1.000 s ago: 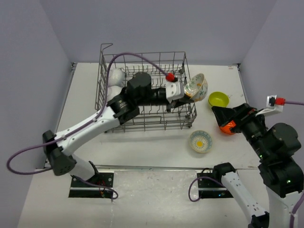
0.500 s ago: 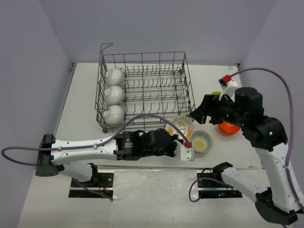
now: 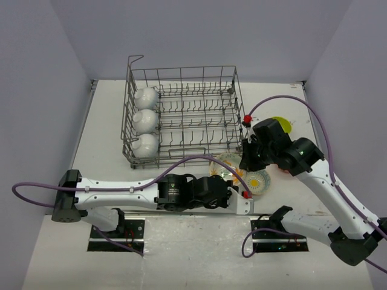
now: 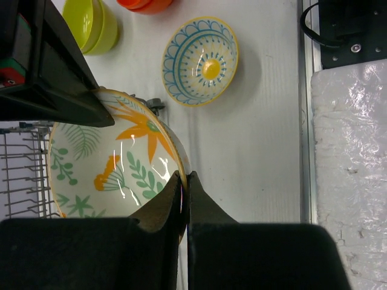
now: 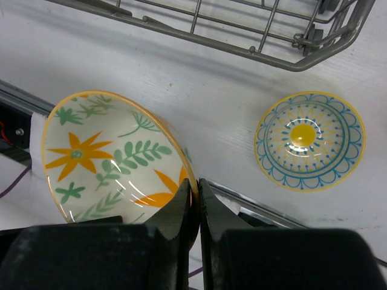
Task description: Unload the bowls from the dish rack
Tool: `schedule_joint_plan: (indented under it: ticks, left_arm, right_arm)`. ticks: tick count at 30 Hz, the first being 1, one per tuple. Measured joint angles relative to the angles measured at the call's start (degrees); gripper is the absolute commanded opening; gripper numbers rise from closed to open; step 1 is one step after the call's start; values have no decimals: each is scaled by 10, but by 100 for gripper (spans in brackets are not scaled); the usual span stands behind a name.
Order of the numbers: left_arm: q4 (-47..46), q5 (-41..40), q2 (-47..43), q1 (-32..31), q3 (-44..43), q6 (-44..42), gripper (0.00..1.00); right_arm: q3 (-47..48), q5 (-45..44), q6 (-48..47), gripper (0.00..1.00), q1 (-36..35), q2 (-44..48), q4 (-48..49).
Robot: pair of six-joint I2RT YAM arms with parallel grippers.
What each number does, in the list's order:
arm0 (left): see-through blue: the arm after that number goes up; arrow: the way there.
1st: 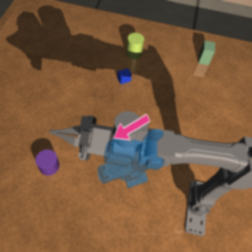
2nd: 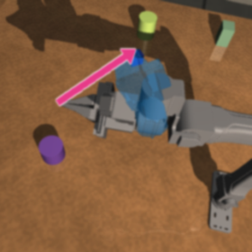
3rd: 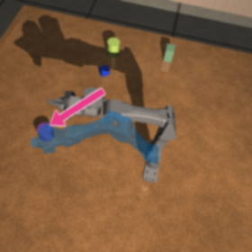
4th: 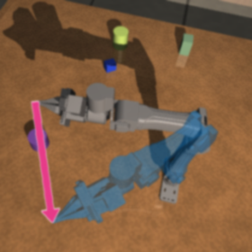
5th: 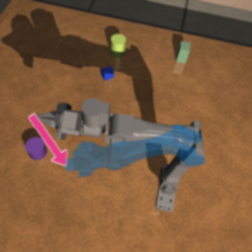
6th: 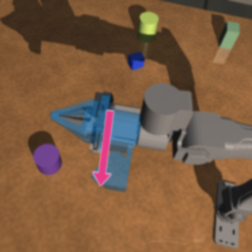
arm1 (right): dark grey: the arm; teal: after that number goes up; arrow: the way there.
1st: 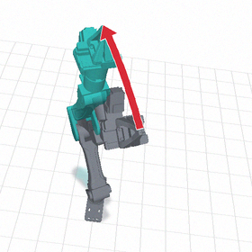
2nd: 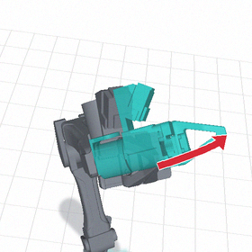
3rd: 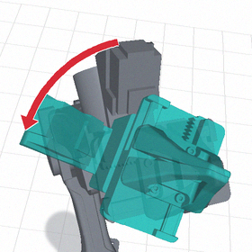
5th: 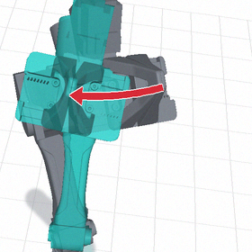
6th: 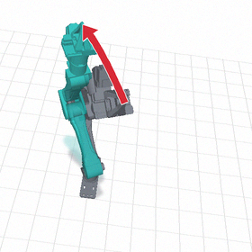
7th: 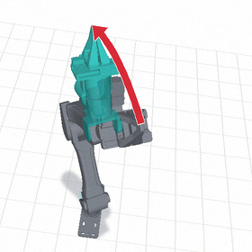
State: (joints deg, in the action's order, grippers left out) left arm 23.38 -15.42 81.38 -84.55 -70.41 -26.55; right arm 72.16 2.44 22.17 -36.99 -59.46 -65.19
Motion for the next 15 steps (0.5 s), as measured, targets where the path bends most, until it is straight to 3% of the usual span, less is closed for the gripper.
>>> schedule_joint_plan:
  ticks: [4,5,6,7,12,15]
  left_arm:
    - [2,-10,9,-4,-2,2,3]
    - [0,-15,9,-4,-2,2,20]
    - [-1,-23,9,-4,-2,0,67]
    - [-3,-35,9,-3,-2,-1,99]
    - [-25,-94,5,-1,-2,23,100]
    - [-36,-120,-15,0,8,56,100]
  right_arm:
    - [-16,-6,11,0,0,2,13]
    - [-17,-8,12,0,0,3,19]
    - [-20,-13,15,0,0,7,27]
    - [-25,-24,18,0,-1,13,31]
    - [-68,-80,40,0,21,75,32]
    - [-89,-94,51,0,78,134,29]
